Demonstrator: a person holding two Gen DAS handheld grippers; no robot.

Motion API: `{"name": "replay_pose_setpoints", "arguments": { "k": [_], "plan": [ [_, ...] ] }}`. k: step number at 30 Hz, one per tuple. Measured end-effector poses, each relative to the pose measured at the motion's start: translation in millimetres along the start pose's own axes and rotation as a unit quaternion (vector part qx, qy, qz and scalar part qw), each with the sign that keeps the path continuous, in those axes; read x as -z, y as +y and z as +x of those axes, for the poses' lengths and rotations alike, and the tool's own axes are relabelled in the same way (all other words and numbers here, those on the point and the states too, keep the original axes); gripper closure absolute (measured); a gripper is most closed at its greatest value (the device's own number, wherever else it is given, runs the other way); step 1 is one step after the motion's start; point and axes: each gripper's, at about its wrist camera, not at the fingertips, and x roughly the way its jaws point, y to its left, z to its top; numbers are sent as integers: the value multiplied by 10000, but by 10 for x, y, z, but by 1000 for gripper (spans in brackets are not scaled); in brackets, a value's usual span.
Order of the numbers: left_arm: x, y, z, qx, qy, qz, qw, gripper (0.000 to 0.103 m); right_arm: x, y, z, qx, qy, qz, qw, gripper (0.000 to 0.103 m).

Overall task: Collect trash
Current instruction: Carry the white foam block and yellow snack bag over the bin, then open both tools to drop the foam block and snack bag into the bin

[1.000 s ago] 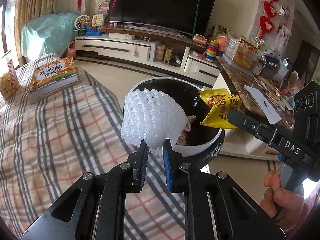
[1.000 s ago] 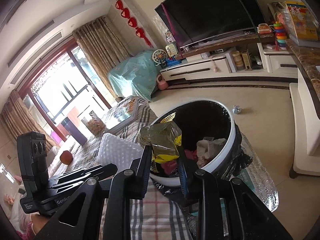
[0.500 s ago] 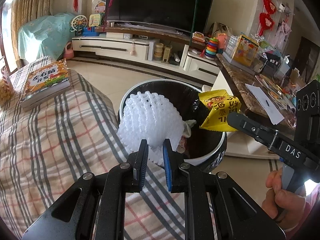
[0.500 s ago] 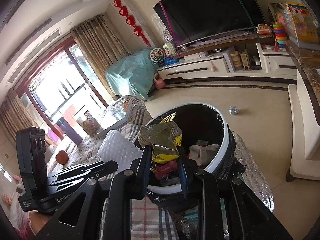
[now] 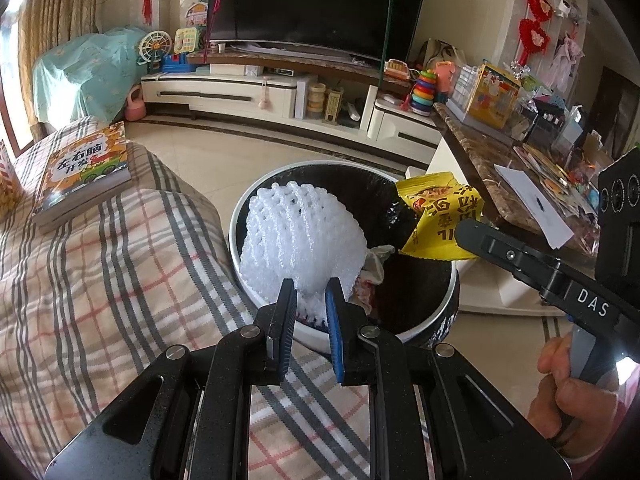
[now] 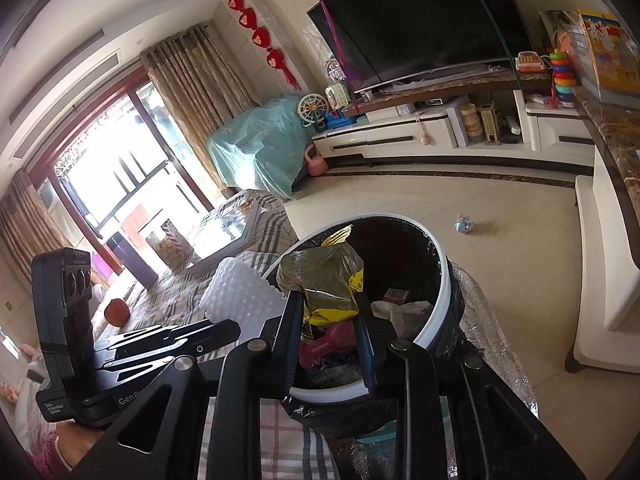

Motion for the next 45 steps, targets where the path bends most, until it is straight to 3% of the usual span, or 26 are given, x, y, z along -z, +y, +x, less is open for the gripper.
{"name": "replay_pose_setpoints", "arguments": {
  "k": [45],
  "plan": [
    [-167,-102,245,-177,107,162,9997,89,-123,-19,165,144,167,-125,9997,77]
  ]
}}
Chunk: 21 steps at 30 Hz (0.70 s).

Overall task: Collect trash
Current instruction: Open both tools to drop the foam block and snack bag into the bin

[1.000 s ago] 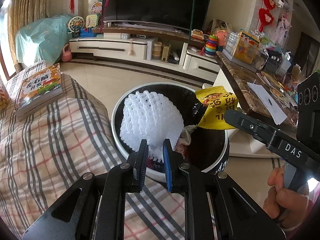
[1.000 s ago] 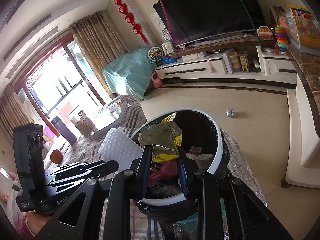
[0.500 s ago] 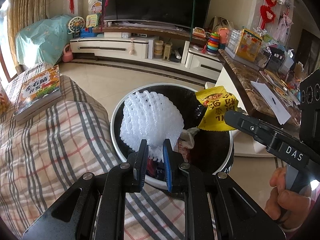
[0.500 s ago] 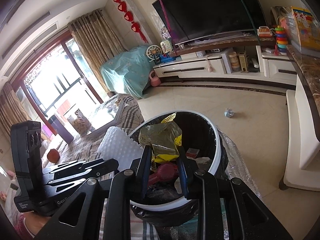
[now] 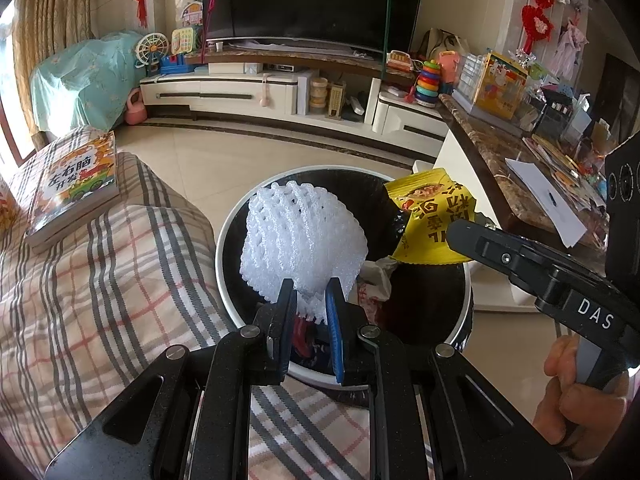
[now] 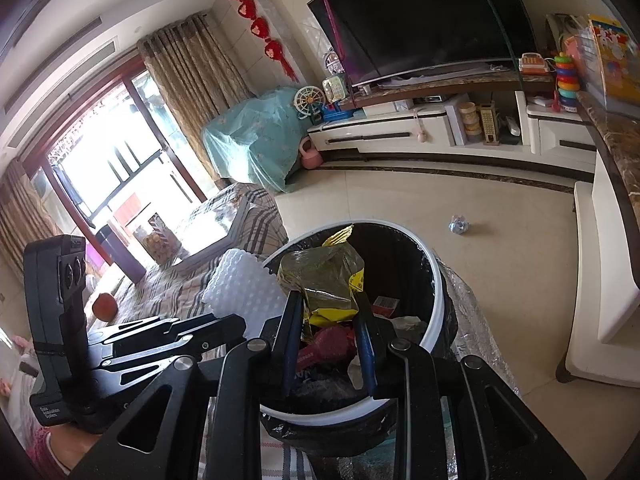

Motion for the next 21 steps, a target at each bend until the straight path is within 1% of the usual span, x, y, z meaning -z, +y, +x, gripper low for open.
{"name": "replay_pose_setpoints", "arguments": {
  "k": [13,21],
  "plan": [
    [-8,15,82,-32,82,-9,10000,89,-17,-23,120,43,164,-25,9999,77],
    [-24,18,120,-60,97,-26,9999,89,-21,-30,135,52,180,-15,9998,77]
  ]
}}
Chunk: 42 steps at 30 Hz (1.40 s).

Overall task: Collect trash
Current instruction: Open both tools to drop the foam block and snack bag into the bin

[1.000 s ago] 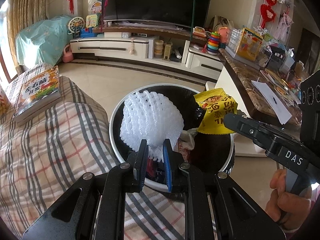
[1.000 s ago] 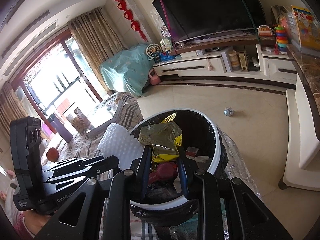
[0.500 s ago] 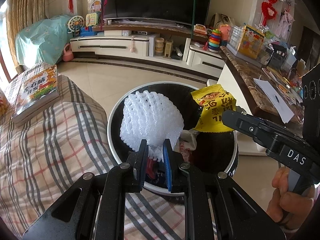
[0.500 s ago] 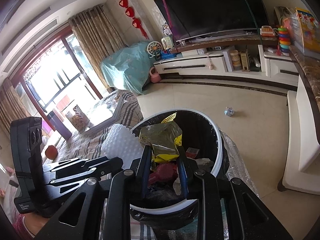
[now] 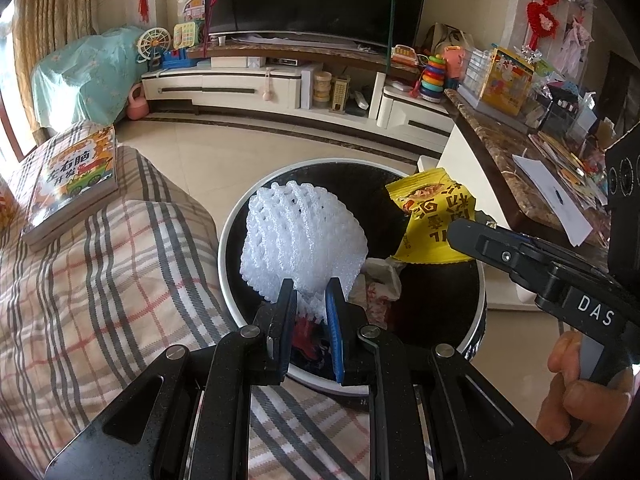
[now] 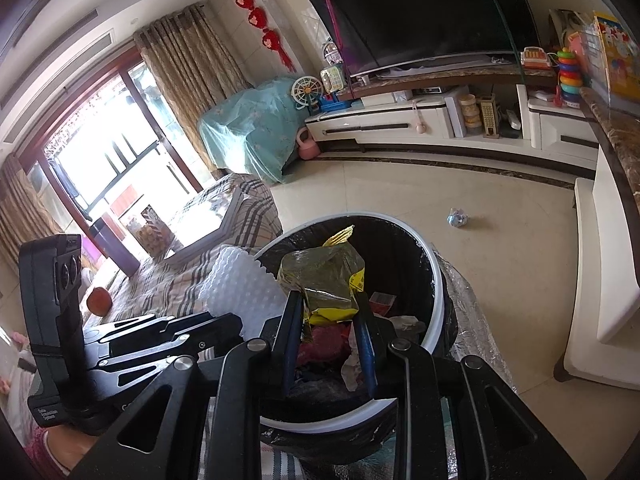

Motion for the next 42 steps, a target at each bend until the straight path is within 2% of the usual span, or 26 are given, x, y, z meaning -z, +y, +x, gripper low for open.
{"name": "replay_pose_setpoints", "arguments": {
  "k": [42],
  "plan": [
    [-31,133,6,-76,49,-91,9999,87,-43,89,118,133,229,-246,9993,73]
  ]
}}
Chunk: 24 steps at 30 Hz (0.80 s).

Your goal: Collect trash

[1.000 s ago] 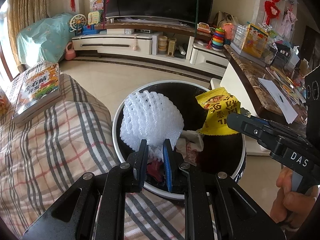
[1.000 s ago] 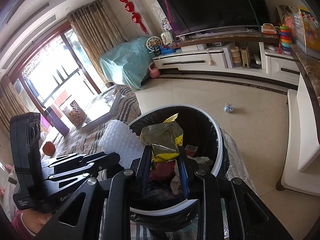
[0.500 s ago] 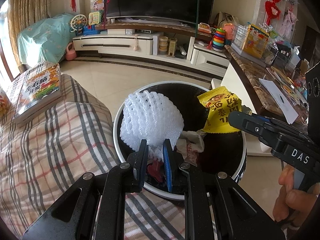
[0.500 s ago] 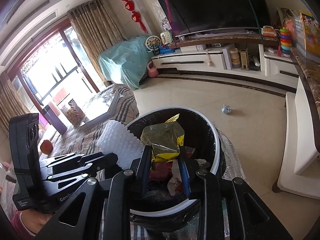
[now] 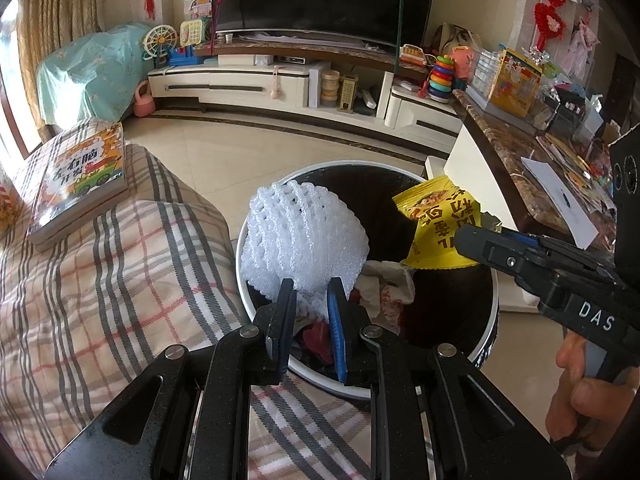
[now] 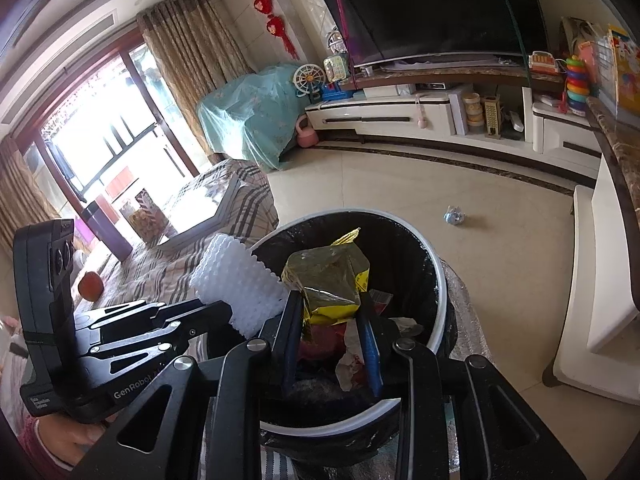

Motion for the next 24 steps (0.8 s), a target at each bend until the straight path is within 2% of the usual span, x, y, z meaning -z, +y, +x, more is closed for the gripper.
{"name": "replay_pose_setpoints", "arguments": {
  "k": [2,3,4,5,14,16,18,20,22,24],
  "plan": [
    [-14,10,-12,43,12,-41,10000,81,-9,15,23,20,52,-18,10000,63],
    [-19,6,-23,40,5,-28,10000,72,-17,14,28,33,58,-10,10000,58],
    [-21,1,-49,7,-29,-3,10000,67,-26,8,27,64,59,7,10000,48],
    [-18,-3,-71,-24,-65,8,10000,60,-30,3,20,75,53,13,10000,43],
    [128,85,-280,-148,-229,-31,9996,54,-7,19,-235,100,-268,110,9995,31],
    [227,137,-375,-189,-327,-171,9991,48,30,40,-329,78,-354,148,9992,27],
    [363,182,-502,-225,-498,-361,9979,34,80,78,-434,16,-478,235,9986,24],
    [534,226,-631,-251,-656,-502,9963,31,170,146,-562,-61,-627,364,9973,12],
    [680,272,-735,-263,-751,-638,9948,29,277,229,-659,-70,-773,408,9962,7],
    [839,335,-850,-289,-843,-810,9927,23,371,312,-716,-31,-851,375,9957,7]
  ]
}}
